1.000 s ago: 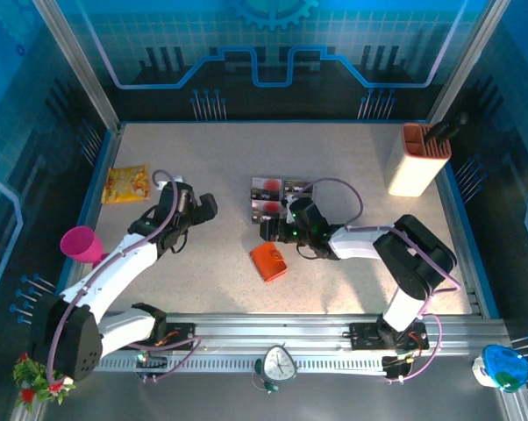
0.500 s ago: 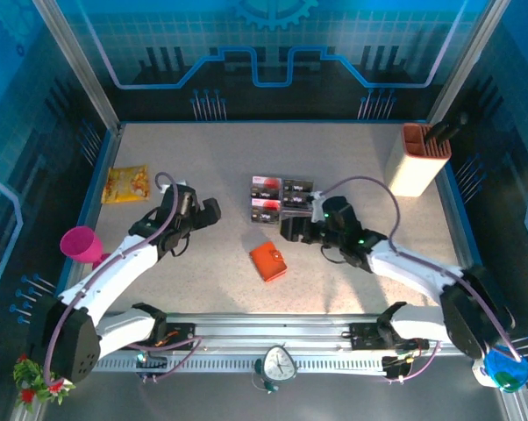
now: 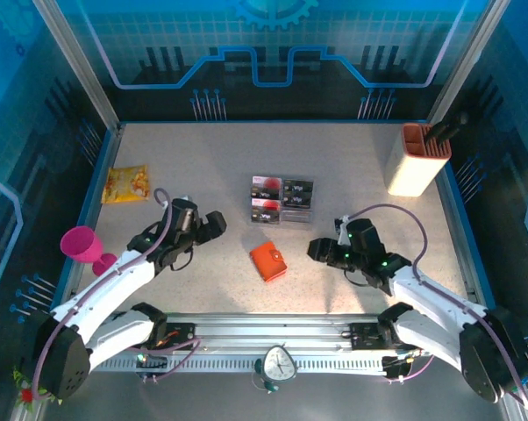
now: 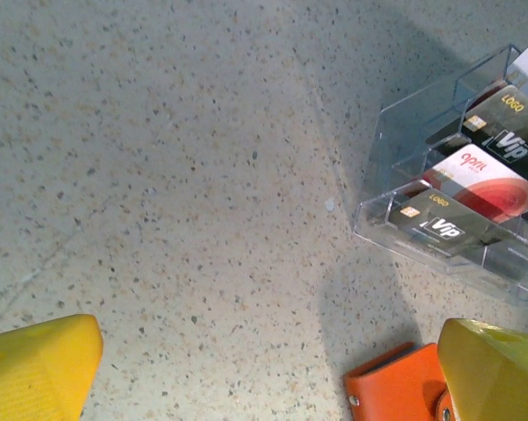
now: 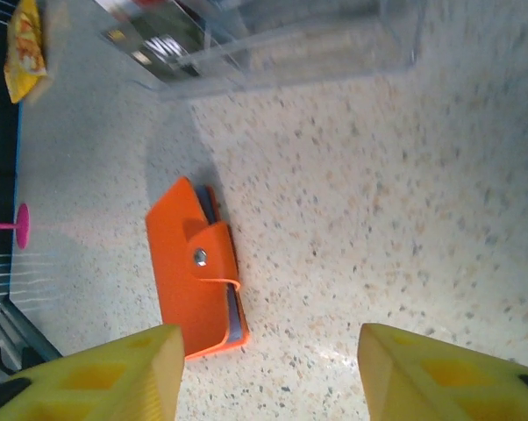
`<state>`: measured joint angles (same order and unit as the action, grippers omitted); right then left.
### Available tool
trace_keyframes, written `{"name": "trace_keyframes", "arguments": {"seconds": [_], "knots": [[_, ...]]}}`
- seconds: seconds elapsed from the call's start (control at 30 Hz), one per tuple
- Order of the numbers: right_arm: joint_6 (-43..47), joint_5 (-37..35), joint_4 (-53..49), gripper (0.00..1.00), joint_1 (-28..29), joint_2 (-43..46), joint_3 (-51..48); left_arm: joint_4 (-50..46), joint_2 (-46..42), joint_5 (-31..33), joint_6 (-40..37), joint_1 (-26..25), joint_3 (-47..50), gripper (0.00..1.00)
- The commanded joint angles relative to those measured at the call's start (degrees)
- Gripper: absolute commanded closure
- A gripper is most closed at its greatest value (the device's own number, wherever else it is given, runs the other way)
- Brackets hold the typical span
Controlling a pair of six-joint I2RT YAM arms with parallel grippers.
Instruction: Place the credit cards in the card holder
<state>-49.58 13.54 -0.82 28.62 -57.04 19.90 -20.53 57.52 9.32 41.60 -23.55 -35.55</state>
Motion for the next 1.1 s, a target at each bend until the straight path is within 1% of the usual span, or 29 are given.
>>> {"name": "trace_keyframes", "arguments": {"seconds": [0.0,0.13,0.17,0.23,0.3,0.57,0.8,0.9,1.07], "knots": [[-5.85,1.04,8.85,0.49,4.5,-4.82,-0.86,0.32,0.87,-1.06,2.2,-1.42,0.28,0.01],[-7.74,-1.21,15.09,0.53,10.25,-12.51,0.79,-0.06,2.05,-0.63,2.16,-2.76,-0.13,0.01],[-8.32,-1.32,15.94,0.55,11.24,-14.29,1.01,0.1,2.16,-0.45,2.23,-2.98,0.04,0.01],[-9.74,-1.49,20.32,0.56,12.58,-17.01,0.95,0.44,2.33,-0.26,2.56,-3.43,0.38,0.01],[-10.69,-1.82,22.35,0.56,13.7,-18.68,0.91,0.8,2.63,-0.05,2.91,-3.83,0.57,0.01],[-12.11,-2.54,26.18,0.58,16.37,-22.19,0.86,1.33,4.82,0.33,2.52,-5.15,-0.13,0.01],[-12.38,-2.29,28.39,0.63,16.62,-24.99,1.43,2.19,6.48,0.52,2.69,-6.12,-0.13,0.01],[-12.68,-2.12,29.8,0.7,16.6,-26.36,1.59,2.3,6.95,0.81,2.65,-6.49,-0.22,0.01],[-13.97,-1.13,33.62,1.0,16.47,-28.26,0.52,2.34,7.31,0.78,2.76,-6.83,-0.22,0.01]]}}
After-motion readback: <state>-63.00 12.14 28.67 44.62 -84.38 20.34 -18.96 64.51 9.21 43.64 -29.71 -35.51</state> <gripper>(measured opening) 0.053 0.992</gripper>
